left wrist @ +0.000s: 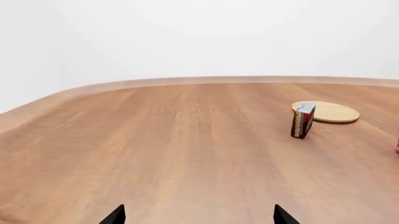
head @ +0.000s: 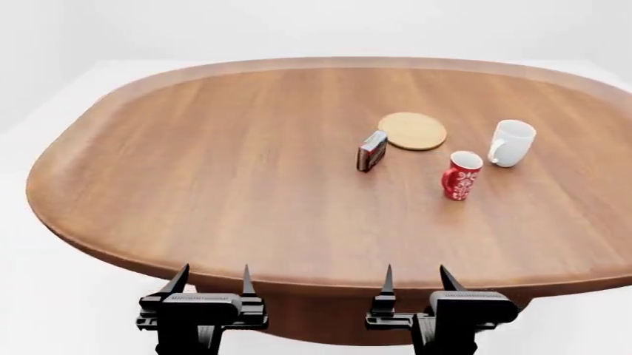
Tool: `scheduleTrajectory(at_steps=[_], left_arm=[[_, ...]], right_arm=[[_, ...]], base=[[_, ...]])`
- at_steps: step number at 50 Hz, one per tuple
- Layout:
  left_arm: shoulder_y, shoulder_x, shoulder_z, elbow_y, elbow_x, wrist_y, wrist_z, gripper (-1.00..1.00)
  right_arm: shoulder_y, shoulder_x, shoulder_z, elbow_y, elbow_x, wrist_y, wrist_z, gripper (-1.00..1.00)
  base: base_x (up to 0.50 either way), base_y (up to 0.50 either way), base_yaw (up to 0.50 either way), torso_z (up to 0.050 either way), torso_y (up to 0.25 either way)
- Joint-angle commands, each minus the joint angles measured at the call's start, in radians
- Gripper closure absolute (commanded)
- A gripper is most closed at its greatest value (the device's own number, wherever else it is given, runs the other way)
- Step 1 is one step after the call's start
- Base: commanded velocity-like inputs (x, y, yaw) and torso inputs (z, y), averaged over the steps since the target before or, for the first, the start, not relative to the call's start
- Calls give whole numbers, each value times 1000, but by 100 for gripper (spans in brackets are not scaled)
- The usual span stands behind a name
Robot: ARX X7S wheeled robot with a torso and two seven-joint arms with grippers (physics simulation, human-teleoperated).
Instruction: Put the chocolate pudding to the left of the plate.
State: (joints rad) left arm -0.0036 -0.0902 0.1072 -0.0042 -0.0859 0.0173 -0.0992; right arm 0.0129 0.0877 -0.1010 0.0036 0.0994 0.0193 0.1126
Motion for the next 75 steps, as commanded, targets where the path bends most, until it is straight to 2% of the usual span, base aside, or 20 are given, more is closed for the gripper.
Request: scheduleTrajectory(at_steps=[1, 9, 28, 75], left_arm=[[-1, -13, 15, 1, -12, 3, -16, -100], [0, -21, 25, 3, -20, 4, -24, -100], [-5, -37, 44, -4, -35, 7, -39, -100], [-7, -65, 78, -4, -67, 22, -73, -100]], right_arm=[[4, 13, -16, 5, 13, -3, 16, -100], [5, 19, -23, 8, 21, -7, 26, -100], [14, 30, -28, 5, 57, 23, 53, -100], [26, 59, -63, 6, 92, 43, 94, -100]], base=[[0, 500, 0, 0, 0], [0, 442, 0, 0, 0], [9, 1, 0, 0, 0], [496, -33, 0, 0, 0]])
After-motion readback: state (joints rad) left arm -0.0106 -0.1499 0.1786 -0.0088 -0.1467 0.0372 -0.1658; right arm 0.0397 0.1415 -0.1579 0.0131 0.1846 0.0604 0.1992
